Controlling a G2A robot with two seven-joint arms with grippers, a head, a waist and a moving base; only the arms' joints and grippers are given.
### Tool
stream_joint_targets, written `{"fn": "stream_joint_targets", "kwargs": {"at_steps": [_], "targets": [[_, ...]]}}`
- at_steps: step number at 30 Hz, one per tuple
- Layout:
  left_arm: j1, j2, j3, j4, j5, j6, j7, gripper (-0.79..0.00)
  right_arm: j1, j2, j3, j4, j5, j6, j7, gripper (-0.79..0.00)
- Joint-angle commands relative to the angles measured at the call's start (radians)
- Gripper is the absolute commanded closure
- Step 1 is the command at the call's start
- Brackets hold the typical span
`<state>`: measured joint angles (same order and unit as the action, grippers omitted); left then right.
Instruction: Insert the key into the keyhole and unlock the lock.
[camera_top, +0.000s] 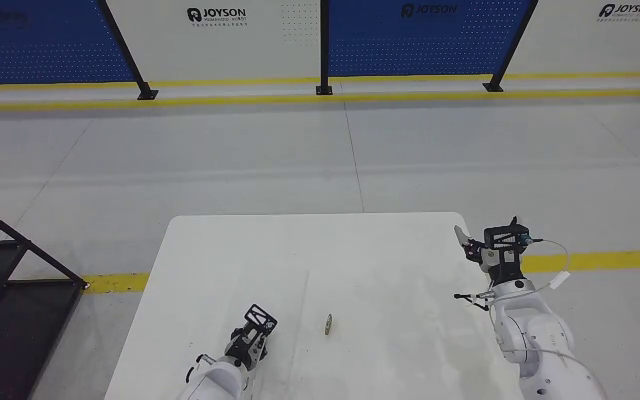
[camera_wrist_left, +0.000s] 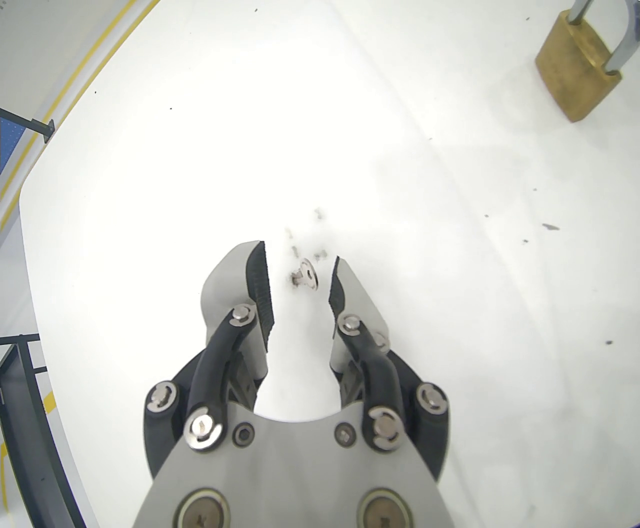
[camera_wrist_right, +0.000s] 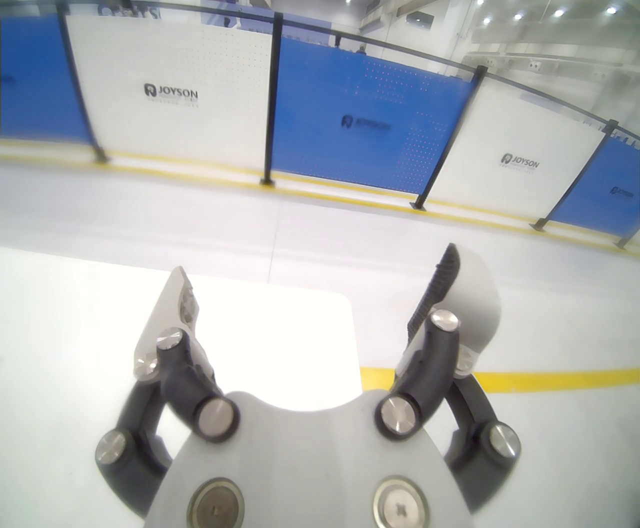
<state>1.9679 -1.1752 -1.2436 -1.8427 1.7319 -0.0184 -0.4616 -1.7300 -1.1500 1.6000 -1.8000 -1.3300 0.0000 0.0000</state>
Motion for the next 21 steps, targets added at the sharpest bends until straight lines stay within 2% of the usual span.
{"fn": "stream_joint_targets", "kwargs": {"at_steps": [1,9,11,12,15,21], "targets": [[-0.002,0.0,0.001,0.002,0.0,0.002,0.0,-0.259,0.0,0.0,0.0,0.0,0.0,0.0,0.0,-0.785],[-0.007,-0.001,0.0,0.008,-0.004,0.002,0.002,-0.175,0.0,0.0,0.0,0.0,0.0,0.0,0.0,-0.785],[-0.007,-0.001,-0.002,0.01,-0.004,0.002,0.003,-0.132,0.0,0.0,0.0,0.0,0.0,0.0,0.0,-0.785],[-0.007,-0.001,-0.002,0.01,-0.004,0.001,0.004,-0.074,0.0,0.0,0.0,0.0,0.0,0.0,0.0,-0.785],[-0.008,-0.001,-0.004,0.012,-0.007,0.001,0.006,-0.015,0.0,0.0,0.0,0.0,0.0,0.0,0.0,-0.785],[-0.008,-0.002,-0.009,0.012,-0.01,0.004,0.007,0.0,0.0,0.0,0.0,0.0,0.0,0.0,0.0,-0.785]]}}
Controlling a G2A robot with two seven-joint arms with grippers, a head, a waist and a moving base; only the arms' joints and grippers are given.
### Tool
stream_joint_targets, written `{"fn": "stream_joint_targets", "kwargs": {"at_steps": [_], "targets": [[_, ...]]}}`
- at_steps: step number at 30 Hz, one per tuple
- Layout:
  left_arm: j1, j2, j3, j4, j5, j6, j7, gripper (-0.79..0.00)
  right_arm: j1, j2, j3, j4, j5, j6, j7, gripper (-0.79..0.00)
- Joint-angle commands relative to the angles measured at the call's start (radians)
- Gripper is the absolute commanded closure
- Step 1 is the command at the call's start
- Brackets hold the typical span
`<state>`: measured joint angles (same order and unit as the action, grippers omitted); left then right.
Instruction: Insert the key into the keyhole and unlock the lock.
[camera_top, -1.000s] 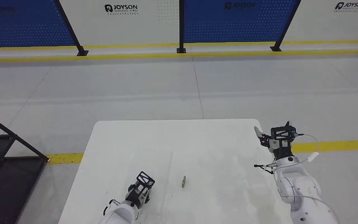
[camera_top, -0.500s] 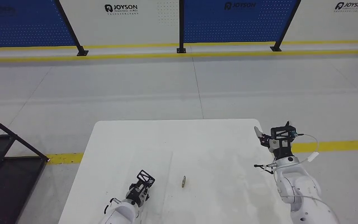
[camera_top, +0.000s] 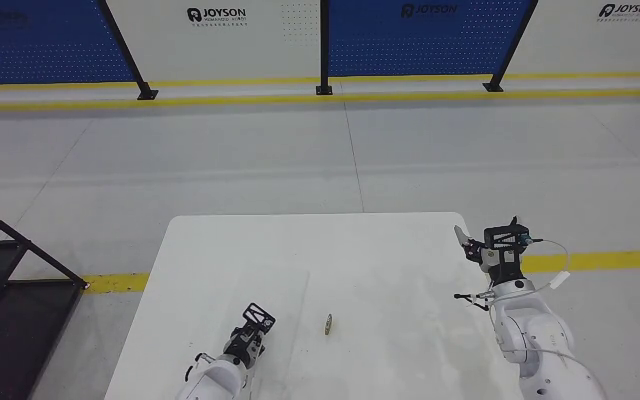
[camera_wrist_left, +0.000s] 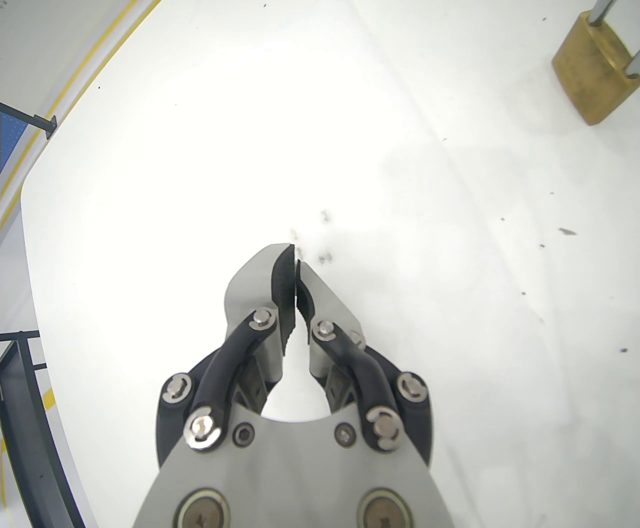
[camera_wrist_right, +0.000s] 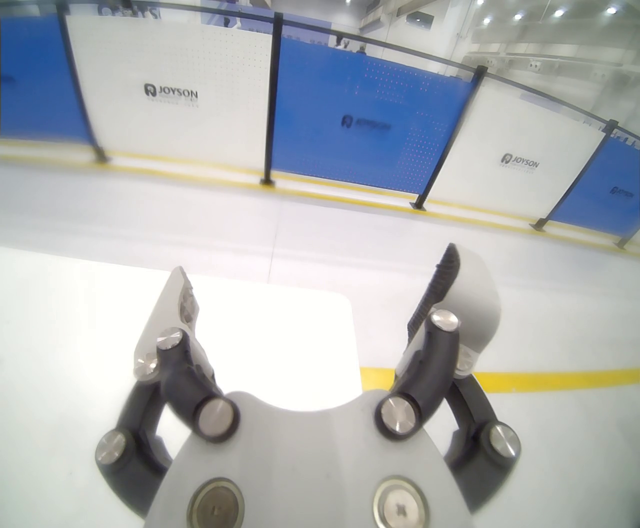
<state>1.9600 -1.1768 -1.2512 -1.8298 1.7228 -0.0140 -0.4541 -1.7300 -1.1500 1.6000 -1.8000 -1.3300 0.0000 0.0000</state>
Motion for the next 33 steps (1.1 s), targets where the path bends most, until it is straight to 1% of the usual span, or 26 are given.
{"fn": "stream_joint_targets", "kwargs": {"at_steps": [1,11,14,16,20,24,25,29,31,33], "targets": [[0.001,0.0,-0.002,-0.003,0.0,0.001,0.001,0.0,0.0,0.0,0.0,0.0,0.0,0.0,0.0,-0.785],[0.057,0.005,-0.038,-0.073,-0.024,0.004,0.049,0.0,0.0,0.0,0.0,0.0,0.0,0.0,0.0,-0.785],[0.085,0.007,-0.069,-0.109,-0.084,-0.003,0.092,0.0,0.0,0.0,0.0,0.0,0.0,0.0,0.0,-0.785],[0.105,0.009,-0.097,-0.137,-0.155,-0.03,0.147,0.0,0.0,0.0,0.0,0.0,0.0,0.0,0.0,-0.785],[0.153,0.017,-0.172,-0.171,-0.333,-0.153,0.293,0.0,0.0,0.0,0.0,0.0,0.0,0.0,0.0,-0.785],[0.187,0.028,-0.244,-0.164,-0.467,-0.345,0.44,0.0,0.0,0.0,0.0,0.0,0.0,0.0,0.0,-0.785],[0.191,0.032,-0.259,-0.155,-0.489,-0.404,0.476,0.0,0.0,0.0,0.0,0.0,0.0,0.0,0.0,-0.785],[0.186,0.042,-0.302,-0.104,-0.537,-0.586,0.602,0.0,0.0,0.0,0.0,0.0,0.0,0.0,0.0,-0.785],[0.172,0.047,-0.31,-0.073,-0.561,-0.668,0.637,0.0,0.0,0.0,0.0,0.0,0.0,0.0,0.0,-0.785],[0.155,0.05,-0.317,-0.044,-0.577,-0.722,0.66,0.0,0.0,0.0,0.0,0.0,0.0,0.0,0.0,-0.785]]}}
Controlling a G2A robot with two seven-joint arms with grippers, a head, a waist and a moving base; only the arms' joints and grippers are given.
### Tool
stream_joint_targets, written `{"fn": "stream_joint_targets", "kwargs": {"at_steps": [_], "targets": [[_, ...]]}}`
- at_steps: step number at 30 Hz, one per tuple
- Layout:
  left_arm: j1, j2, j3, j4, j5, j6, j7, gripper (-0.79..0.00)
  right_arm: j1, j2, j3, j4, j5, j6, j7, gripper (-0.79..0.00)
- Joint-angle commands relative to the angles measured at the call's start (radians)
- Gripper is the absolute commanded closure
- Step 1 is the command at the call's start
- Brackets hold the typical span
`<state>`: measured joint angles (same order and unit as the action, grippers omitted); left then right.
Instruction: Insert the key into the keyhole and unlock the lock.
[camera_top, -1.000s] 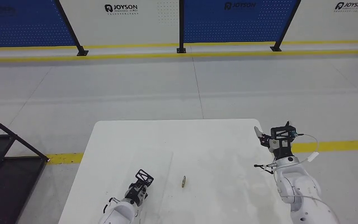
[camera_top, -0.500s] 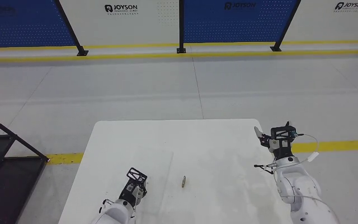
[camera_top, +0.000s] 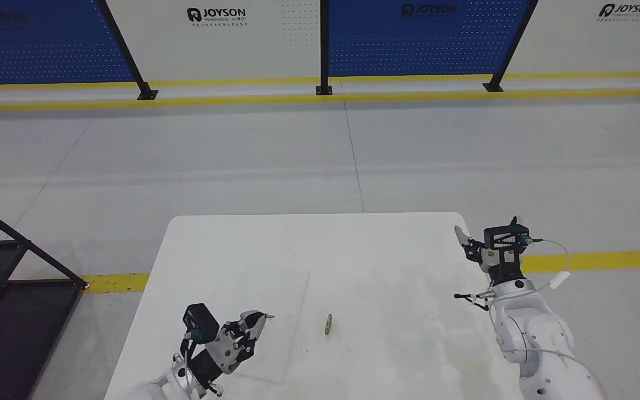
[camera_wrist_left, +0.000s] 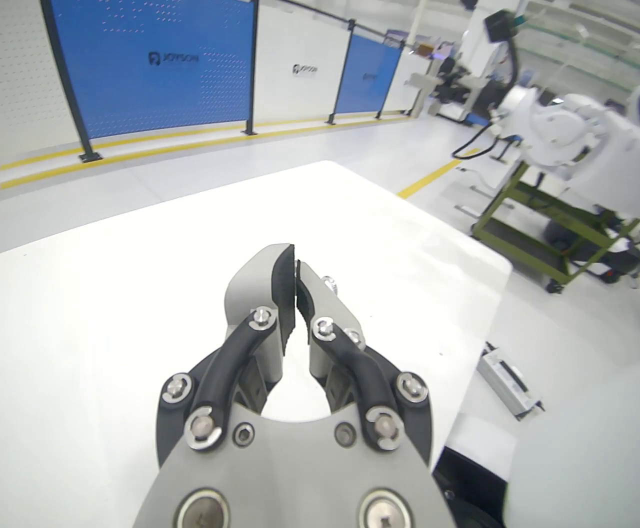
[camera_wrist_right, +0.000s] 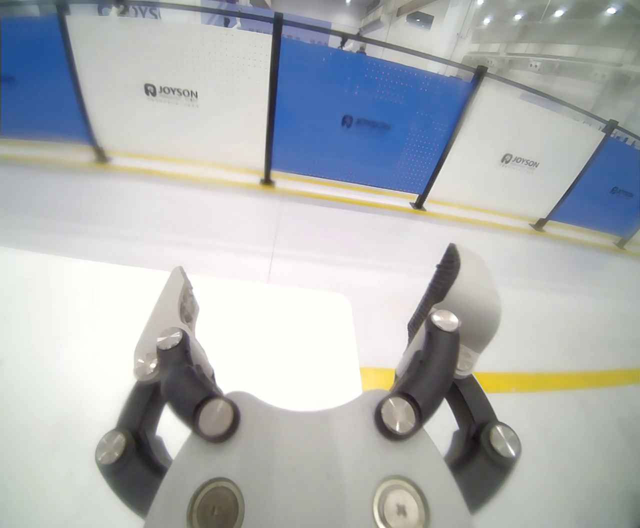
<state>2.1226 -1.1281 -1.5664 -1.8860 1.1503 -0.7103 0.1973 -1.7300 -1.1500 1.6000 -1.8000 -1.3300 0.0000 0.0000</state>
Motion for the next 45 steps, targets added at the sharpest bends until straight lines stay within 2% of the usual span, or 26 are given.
{"fn": "stream_joint_targets", "kwargs": {"at_steps": [1,5,9,11,17,21,25,31,45], "targets": [[-0.015,0.003,-0.003,0.025,-0.007,-0.046,0.018,0.0,0.0,0.0,0.0,0.0,0.0,0.0,0.0,-0.785],[-0.029,0.004,-0.005,0.049,-0.009,-0.072,0.028,0.0,-0.001,-0.001,-0.005,-0.007,-0.011,0.009,-0.002,-0.785],[-0.029,0.004,-0.005,0.049,-0.009,-0.072,0.028,0.0,-0.061,-0.007,-0.064,-0.098,-0.075,0.03,-0.002,-0.785],[-0.029,0.004,-0.005,0.049,-0.009,-0.072,0.028,0.0,-0.106,-0.009,-0.109,-0.162,-0.099,0.008,0.008,-0.785],[-0.029,0.004,-0.005,0.049,-0.009,-0.072,0.028,0.0,-0.236,-0.008,-0.285,-0.306,-0.324,-0.078,0.024,-0.785],[-0.029,0.004,-0.005,0.049,-0.009,-0.072,0.028,0.0,-0.276,-0.006,-0.407,-0.324,-0.468,-0.154,0.048,-0.785],[-0.034,0.001,-0.01,0.057,-0.033,0.001,0.05,0.0,-0.277,-0.011,-0.517,-0.297,-0.547,-0.189,0.086,-0.785],[-0.032,0.0,-0.022,0.087,-0.085,0.025,0.085,0.0,-0.237,-0.03,-0.62,-0.214,-0.499,-0.14,0.136,-0.785],[-0.034,0.001,-0.024,0.1,-0.083,0.024,0.075,0.0,-0.219,-0.033,-0.635,-0.19,-0.476,-0.153,0.158,-0.785]]}}
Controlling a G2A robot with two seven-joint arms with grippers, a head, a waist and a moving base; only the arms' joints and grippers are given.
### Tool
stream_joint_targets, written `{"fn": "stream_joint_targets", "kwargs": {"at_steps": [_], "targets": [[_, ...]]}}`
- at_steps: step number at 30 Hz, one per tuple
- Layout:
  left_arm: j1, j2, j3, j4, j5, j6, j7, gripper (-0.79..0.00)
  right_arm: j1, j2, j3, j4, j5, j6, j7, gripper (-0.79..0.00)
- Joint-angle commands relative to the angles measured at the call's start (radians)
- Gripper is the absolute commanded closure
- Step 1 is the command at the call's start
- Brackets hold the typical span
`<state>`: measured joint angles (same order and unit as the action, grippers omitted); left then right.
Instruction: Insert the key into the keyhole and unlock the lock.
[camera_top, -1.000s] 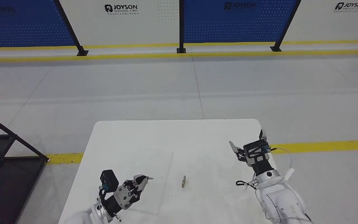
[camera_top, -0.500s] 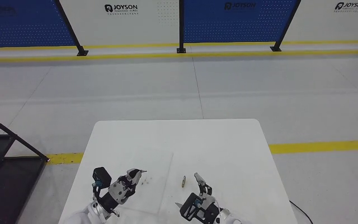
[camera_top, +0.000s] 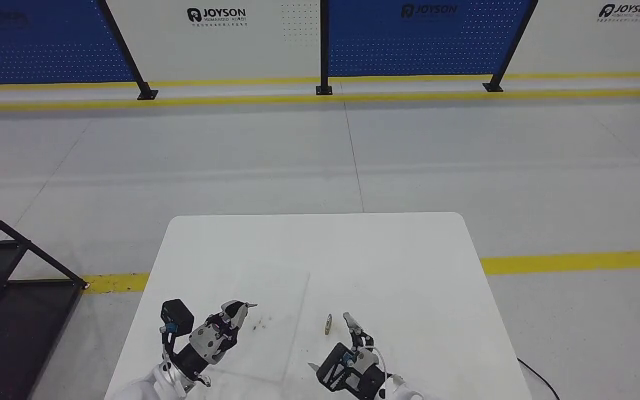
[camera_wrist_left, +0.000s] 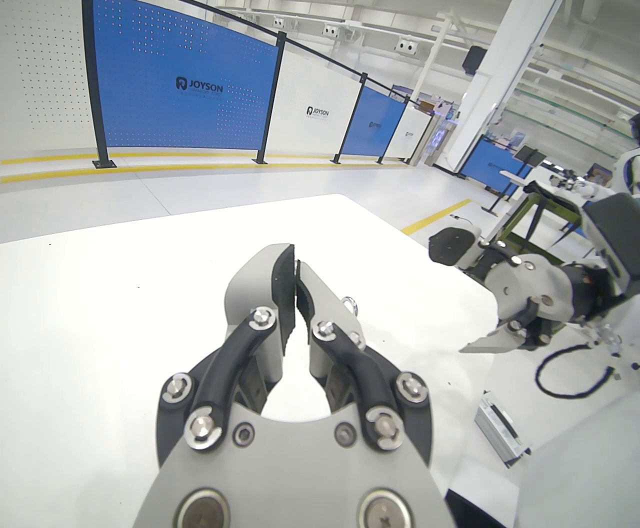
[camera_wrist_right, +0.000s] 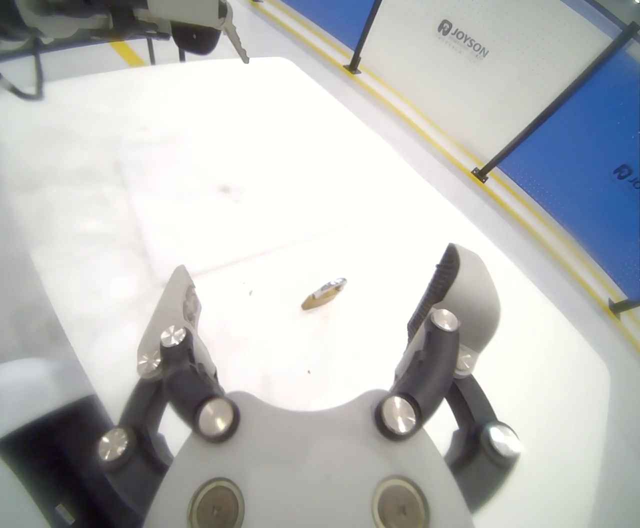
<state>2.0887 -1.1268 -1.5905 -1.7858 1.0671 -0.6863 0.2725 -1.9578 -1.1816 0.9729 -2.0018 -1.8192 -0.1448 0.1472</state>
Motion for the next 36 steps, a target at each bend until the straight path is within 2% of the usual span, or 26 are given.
{"fn": "stream_joint_targets", "kwargs": {"at_steps": [1,3,5,10,14,20,21,22,23,25,29,32,36], "targets": [[0.0,0.0,0.0,0.0,0.0,0.0,0.0,0.0,0.023,-0.005,-0.018,0.029,0.036,-0.01,0.027,-0.785],[0.0,0.0,0.0,0.0,0.0,0.0,0.0,0.0,0.054,-0.02,-0.049,0.073,0.096,0.04,0.076,-0.785],[0.0,0.0,0.0,0.0,0.0,0.0,0.0,0.0,0.088,-0.039,-0.084,0.121,0.14,0.142,0.132,-0.785],[0.0,0.0,0.0,0.0,0.0,0.0,0.0,0.0,0.165,-0.076,-0.14,0.209,0.213,0.322,0.198,-0.785],[0.0,0.0,0.0,0.0,0.0,0.0,0.0,0.0,0.194,-0.091,-0.15,0.241,0.244,0.391,0.219,-0.785],[0.0,0.0,0.0,0.0,0.0,0.0,0.0,0.0,0.241,-0.108,-0.171,0.319,0.292,0.399,0.232,-0.785],[0.0,0.0,0.0,0.0,0.0,0.0,0.0,0.0,0.25,-0.112,-0.176,0.331,0.299,0.4,0.233,-0.77],[0.0,0.0,0.0,0.0,0.0,0.0,0.0,0.0,0.258,-0.115,-0.18,0.343,0.308,0.401,0.235,-0.714],[0.0,0.0,0.0,0.0,0.0,0.0,0.0,0.0,0.266,-0.118,-0.185,0.352,0.315,0.403,0.235,-0.603],[0.0,0.0,0.0,0.0,0.0,0.0,0.0,0.0,0.281,-0.125,-0.192,0.372,0.333,0.409,0.23,-0.493],[0.0,0.0,0.0,0.0,0.0,0.0,0.0,0.0,0.336,-0.156,-0.249,0.438,0.362,0.469,0.223,-0.456],[0.0,0.0,0.0,0.0,0.0,0.0,0.0,0.0,0.356,-0.174,-0.273,0.475,0.385,0.508,0.204,-0.388],[0.0,0.0,0.0,0.0,0.0,0.0,0.0,0.0,0.368,-0.186,-0.284,0.504,0.398,0.533,0.19,-0.366]]}}
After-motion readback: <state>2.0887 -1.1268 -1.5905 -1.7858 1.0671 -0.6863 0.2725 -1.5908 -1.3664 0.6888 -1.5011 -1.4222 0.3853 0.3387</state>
